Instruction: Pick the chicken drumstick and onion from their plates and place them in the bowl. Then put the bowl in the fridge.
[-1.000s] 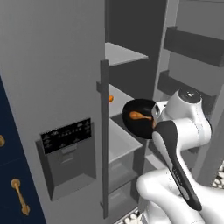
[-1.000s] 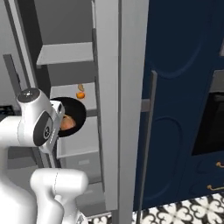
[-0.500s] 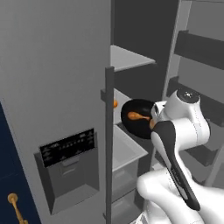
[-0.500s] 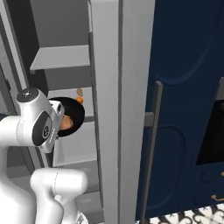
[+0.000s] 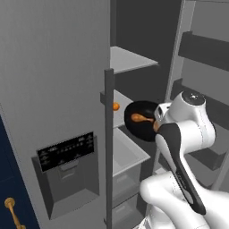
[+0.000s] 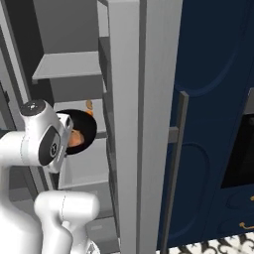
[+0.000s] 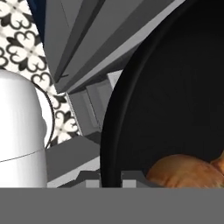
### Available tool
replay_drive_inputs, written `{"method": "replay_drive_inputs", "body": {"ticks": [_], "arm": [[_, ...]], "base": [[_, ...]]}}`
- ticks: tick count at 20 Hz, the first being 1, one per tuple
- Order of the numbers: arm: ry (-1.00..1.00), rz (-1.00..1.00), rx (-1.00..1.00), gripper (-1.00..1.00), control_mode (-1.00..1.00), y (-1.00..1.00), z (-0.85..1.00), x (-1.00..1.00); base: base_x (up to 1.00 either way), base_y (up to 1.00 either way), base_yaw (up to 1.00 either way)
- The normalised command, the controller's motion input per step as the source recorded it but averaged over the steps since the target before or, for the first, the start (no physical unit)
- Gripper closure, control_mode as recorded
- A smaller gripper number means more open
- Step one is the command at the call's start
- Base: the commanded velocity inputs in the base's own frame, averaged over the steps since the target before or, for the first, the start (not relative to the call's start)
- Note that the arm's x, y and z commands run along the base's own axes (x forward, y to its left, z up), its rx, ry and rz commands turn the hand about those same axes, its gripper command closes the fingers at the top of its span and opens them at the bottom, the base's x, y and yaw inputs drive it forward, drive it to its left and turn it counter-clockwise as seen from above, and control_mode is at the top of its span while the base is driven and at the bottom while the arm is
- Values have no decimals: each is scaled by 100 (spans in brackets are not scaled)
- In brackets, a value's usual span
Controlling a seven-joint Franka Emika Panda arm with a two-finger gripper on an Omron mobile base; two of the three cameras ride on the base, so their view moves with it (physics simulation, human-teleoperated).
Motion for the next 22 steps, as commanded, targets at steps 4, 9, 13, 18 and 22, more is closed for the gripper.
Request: {"method": "replay_drive_inputs", "body": {"ticks": [4,9,13,18,22], "arm": [[-32,16,-1,100,-100,0,25,0],[-38,17,-4,100,-100,15,62,0],[3,2,-2,100,-100,3,66,3],[33,-3,0,100,-100,-4,91,1],[30,0,5,100,-100,0,66,9]], "base": [[0,0,0],[0,0,0],[0,0,0],[0,0,0],[0,0,0]]}}
